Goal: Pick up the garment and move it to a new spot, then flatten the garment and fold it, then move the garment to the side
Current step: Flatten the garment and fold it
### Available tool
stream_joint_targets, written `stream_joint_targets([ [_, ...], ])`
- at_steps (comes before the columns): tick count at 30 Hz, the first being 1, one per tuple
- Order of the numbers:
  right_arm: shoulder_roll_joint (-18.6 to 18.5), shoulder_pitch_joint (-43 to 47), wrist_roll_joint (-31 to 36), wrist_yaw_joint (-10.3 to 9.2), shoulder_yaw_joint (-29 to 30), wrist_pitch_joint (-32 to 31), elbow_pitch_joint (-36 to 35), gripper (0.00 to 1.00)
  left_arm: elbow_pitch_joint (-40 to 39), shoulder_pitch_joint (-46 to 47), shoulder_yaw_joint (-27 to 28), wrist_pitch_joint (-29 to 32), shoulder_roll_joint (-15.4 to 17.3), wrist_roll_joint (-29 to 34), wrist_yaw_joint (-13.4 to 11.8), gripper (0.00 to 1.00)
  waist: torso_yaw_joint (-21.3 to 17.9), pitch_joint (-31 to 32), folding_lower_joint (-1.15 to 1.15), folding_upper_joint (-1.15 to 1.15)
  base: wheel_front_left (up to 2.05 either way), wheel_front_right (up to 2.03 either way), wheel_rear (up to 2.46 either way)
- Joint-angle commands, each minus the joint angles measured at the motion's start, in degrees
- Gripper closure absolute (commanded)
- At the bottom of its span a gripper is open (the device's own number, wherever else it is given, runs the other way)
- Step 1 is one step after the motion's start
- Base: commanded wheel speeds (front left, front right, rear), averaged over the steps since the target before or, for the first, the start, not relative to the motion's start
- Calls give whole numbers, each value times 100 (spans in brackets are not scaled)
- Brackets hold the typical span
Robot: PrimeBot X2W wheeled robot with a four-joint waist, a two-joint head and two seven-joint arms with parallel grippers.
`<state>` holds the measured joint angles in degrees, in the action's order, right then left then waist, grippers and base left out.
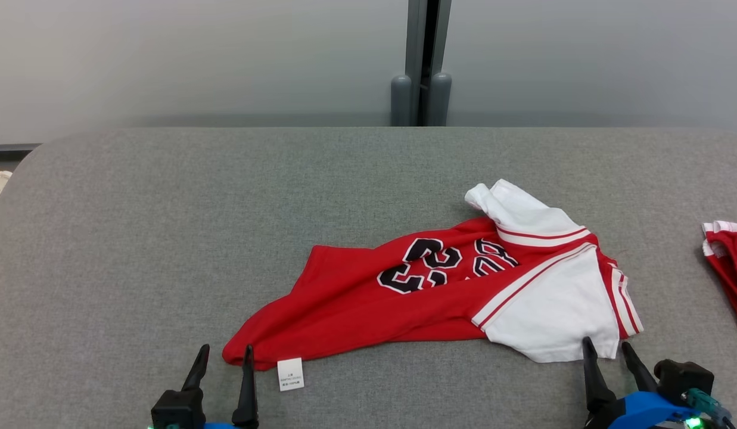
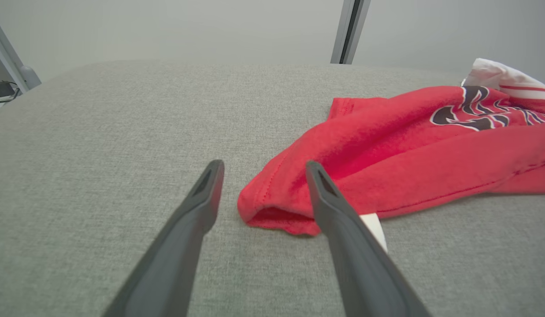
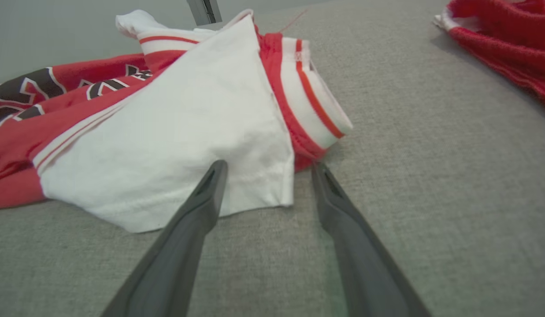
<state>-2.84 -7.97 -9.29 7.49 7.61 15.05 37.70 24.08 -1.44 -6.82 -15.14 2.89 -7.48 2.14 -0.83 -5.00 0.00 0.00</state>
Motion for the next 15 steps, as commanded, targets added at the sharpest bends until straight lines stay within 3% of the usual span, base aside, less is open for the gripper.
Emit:
stream_joint_targets([
  [1, -15, -103, -53, 0, 44, 16, 124, 0, 1, 140, -28, 1, -1, 36, 31, 0, 60, -89, 0, 0, 0, 0, 0],
  [9, -12, -200, -151, 0, -48, 6, 349, 0, 22, 264, -55, 1, -1, 21, 35, 0, 79, -191, 0, 0, 0, 0, 0],
  [11, -10, -182, -168, 0, -84, 5, 351, 16, 23, 272, -66, 1, -1, 19, 44, 0, 70, -187, 0, 0, 0, 0, 0],
  [12, -10, -182, -168, 0, -84, 5, 351, 16, 23, 272, -66, 1, -1, 19, 44, 0, 70, -187, 0, 0, 0, 0, 0],
  [13, -9, -169, -172, 0, -99, 5, 351, 23, 27, 270, -67, 1, -1, 23, 50, 0, 65, -181, 0, 0, 0, 0, 0],
  [15, -9, -111, -194, 0, -129, 5, 333, 23, 37, 266, -73, 1, -1, 31, 63, 0, 56, -166, 0, 0, 0, 0, 0],
])
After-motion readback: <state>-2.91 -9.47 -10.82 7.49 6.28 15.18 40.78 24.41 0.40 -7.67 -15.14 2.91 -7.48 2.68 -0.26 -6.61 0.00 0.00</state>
